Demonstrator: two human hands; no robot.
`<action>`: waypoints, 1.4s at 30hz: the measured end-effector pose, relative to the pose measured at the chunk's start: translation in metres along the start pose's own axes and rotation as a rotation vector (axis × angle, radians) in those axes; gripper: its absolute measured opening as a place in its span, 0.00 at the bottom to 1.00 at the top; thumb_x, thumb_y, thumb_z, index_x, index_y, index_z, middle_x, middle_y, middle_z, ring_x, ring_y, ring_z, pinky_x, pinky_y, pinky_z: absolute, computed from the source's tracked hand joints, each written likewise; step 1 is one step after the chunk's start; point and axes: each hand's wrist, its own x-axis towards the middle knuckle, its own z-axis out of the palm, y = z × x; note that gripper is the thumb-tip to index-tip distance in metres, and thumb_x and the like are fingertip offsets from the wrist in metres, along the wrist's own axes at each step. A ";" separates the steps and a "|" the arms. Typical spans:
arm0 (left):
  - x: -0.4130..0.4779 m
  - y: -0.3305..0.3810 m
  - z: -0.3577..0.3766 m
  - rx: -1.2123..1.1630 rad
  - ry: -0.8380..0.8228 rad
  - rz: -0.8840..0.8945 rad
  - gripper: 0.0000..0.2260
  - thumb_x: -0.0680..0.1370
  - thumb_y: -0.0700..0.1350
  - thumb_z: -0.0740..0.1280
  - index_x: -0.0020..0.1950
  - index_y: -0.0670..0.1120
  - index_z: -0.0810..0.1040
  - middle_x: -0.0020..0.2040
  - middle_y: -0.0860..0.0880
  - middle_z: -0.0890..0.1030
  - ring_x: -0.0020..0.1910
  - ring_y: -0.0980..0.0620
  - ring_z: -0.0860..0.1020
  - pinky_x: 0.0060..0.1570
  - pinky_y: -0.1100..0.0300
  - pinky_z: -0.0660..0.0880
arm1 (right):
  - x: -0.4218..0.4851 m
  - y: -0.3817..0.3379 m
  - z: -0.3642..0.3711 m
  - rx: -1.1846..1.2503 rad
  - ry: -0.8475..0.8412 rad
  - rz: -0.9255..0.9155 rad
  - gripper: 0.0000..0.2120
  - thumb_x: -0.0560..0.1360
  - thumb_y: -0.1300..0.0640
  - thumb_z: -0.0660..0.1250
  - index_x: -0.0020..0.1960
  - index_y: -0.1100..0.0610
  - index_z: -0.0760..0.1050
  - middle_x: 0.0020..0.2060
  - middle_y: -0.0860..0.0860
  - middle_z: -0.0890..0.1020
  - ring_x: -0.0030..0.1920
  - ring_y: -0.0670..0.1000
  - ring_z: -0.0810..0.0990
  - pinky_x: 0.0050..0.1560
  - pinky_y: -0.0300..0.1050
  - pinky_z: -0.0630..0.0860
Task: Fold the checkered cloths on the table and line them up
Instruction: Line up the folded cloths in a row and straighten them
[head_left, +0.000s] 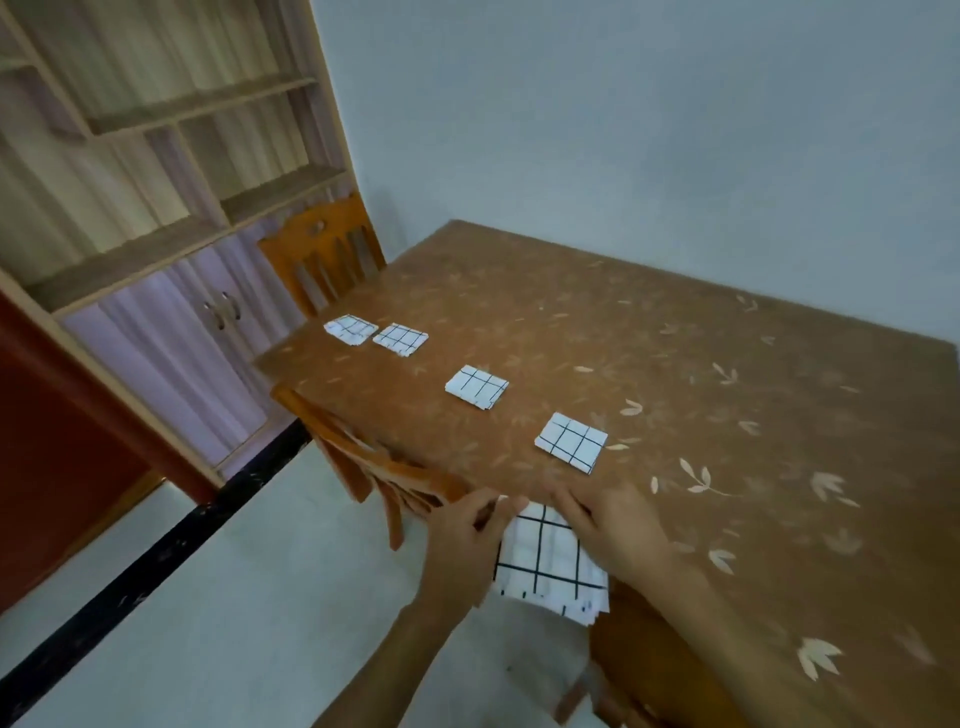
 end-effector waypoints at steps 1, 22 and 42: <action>0.009 -0.004 -0.002 -0.015 -0.043 -0.014 0.16 0.79 0.46 0.70 0.32 0.51 0.72 0.28 0.60 0.77 0.29 0.63 0.75 0.30 0.70 0.69 | 0.004 -0.003 0.001 -0.001 0.005 0.018 0.16 0.81 0.46 0.59 0.37 0.50 0.73 0.22 0.40 0.62 0.27 0.32 0.69 0.28 0.27 0.58; 0.213 -0.083 0.108 0.132 -0.963 0.086 0.06 0.78 0.56 0.66 0.47 0.57 0.81 0.44 0.58 0.83 0.44 0.60 0.81 0.47 0.53 0.78 | 0.036 0.135 0.025 0.613 -0.144 0.917 0.07 0.74 0.55 0.74 0.51 0.47 0.85 0.46 0.46 0.86 0.46 0.42 0.83 0.49 0.37 0.76; 0.235 -0.111 0.222 0.331 -1.028 -0.011 0.03 0.79 0.47 0.69 0.52 0.53 0.82 0.48 0.58 0.82 0.49 0.61 0.79 0.48 0.69 0.74 | -0.021 0.227 0.087 0.716 0.600 1.614 0.07 0.76 0.61 0.71 0.51 0.64 0.82 0.38 0.58 0.85 0.29 0.47 0.76 0.29 0.37 0.73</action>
